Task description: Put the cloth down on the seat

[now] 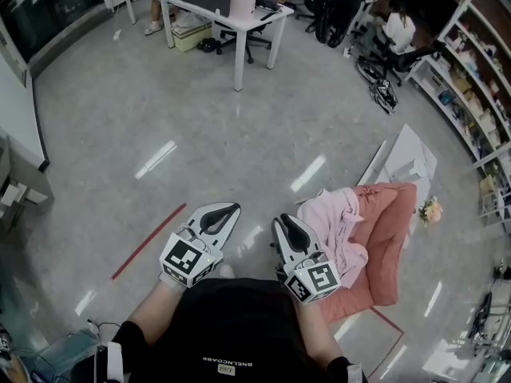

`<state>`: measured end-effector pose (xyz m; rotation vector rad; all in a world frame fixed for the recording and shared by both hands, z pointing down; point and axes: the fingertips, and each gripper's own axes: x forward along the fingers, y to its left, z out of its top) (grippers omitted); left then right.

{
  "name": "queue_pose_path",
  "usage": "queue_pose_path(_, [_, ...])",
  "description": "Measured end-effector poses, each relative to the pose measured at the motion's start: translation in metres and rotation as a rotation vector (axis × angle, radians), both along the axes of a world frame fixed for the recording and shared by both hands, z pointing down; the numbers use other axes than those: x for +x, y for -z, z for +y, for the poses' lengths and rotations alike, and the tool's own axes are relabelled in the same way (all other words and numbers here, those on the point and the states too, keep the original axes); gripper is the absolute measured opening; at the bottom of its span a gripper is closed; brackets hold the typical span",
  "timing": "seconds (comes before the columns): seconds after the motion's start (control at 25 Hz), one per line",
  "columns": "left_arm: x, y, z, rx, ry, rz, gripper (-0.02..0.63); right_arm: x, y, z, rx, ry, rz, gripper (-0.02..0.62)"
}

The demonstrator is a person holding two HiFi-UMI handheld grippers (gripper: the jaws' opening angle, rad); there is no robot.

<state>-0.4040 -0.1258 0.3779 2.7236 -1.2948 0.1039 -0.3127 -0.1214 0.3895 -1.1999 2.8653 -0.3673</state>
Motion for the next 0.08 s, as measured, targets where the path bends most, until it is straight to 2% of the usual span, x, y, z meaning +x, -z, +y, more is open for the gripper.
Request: queue_pose_path(0.08, [-0.0014, 0.0074, 0.0085, 0.012, -0.005, -0.011, 0.015, -0.0024, 0.0065, 0.0079, -0.003, -0.003, 0.001, 0.094])
